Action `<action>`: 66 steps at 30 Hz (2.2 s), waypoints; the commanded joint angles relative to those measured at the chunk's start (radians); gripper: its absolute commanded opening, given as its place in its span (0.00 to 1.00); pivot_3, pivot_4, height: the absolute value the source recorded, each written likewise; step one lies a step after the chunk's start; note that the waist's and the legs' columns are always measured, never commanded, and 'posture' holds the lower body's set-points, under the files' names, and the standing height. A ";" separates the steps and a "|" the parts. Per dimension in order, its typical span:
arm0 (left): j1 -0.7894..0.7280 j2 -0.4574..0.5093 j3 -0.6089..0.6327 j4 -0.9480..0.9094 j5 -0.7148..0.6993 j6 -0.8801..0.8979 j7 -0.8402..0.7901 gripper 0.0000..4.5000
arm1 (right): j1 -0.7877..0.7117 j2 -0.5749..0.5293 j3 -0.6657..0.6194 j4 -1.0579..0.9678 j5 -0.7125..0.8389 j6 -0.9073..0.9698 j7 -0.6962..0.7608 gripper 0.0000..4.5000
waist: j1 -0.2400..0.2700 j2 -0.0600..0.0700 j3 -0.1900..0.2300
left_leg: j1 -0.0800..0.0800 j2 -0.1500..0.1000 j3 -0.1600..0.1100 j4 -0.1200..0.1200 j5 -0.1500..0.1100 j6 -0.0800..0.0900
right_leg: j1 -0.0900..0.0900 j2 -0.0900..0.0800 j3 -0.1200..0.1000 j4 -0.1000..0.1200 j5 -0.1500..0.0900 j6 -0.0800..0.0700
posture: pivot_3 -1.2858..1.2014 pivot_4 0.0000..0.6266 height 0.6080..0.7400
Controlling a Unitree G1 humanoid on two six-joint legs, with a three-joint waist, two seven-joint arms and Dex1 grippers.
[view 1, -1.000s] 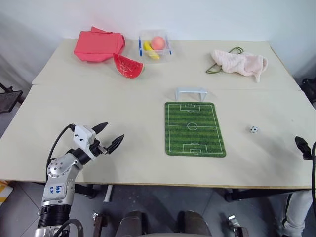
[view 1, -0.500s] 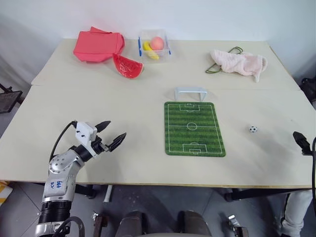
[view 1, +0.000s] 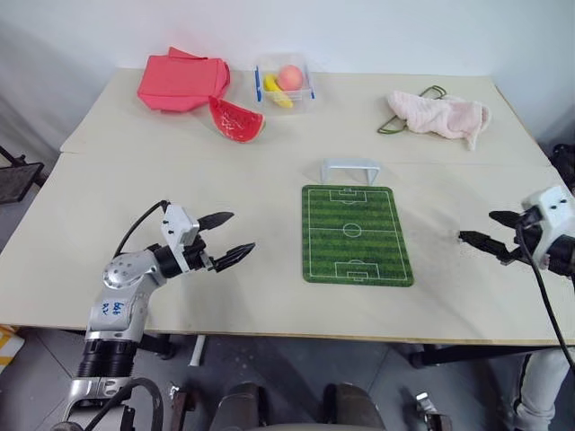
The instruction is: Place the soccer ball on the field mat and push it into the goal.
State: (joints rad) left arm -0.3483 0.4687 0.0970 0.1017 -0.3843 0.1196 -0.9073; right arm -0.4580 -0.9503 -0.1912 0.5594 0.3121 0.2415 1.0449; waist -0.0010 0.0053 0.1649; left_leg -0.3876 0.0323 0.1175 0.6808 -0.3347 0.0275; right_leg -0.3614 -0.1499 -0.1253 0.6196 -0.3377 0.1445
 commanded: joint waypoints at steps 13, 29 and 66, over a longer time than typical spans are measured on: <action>0.054 0.008 0.014 -0.060 -0.006 -0.007 0.025 1.00 | -0.172 0.099 0.063 0.323 -0.125 -0.169 0.016 0.87 | -0.003 -0.001 0.001 | 0.000 0.001 0.000 0.001 0.000 0.000 | 0.000 0.000 0.000 0.000 0.000 0.000 | 0.52 0.24 1.00; 0.020 -0.001 -0.016 -0.011 -0.003 -0.035 -0.010 1.00 | -0.124 0.081 0.022 0.075 -0.069 -0.116 0.045 0.19 | -0.002 -0.001 0.001 | 0.000 0.001 -0.001 0.001 0.000 0.000 | 0.000 0.000 0.000 0.001 0.000 0.000 | 0.52 0.24 1.00; 0.055 -0.014 -0.053 0.054 -0.020 -0.193 -0.204 1.00 | -0.131 0.323 0.406 -0.225 -0.113 -0.158 0.285 0.19 | -0.004 -0.006 0.005 | -0.001 -0.001 -0.004 0.002 0.000 0.000 | 0.000 0.000 -0.004 0.003 0.000 0.000 | 0.52 0.24 1.00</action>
State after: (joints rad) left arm -0.2992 0.4500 0.0297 0.2026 -0.3934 -0.0668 -1.1159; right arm -0.5829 -0.6299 0.2226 0.3266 0.2045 0.1008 1.3216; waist -0.0047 -0.0004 0.1700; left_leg -0.3888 0.0315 0.1140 0.6833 -0.3349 0.0274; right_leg -0.3616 -0.1498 -0.1297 0.6222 -0.3377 0.1445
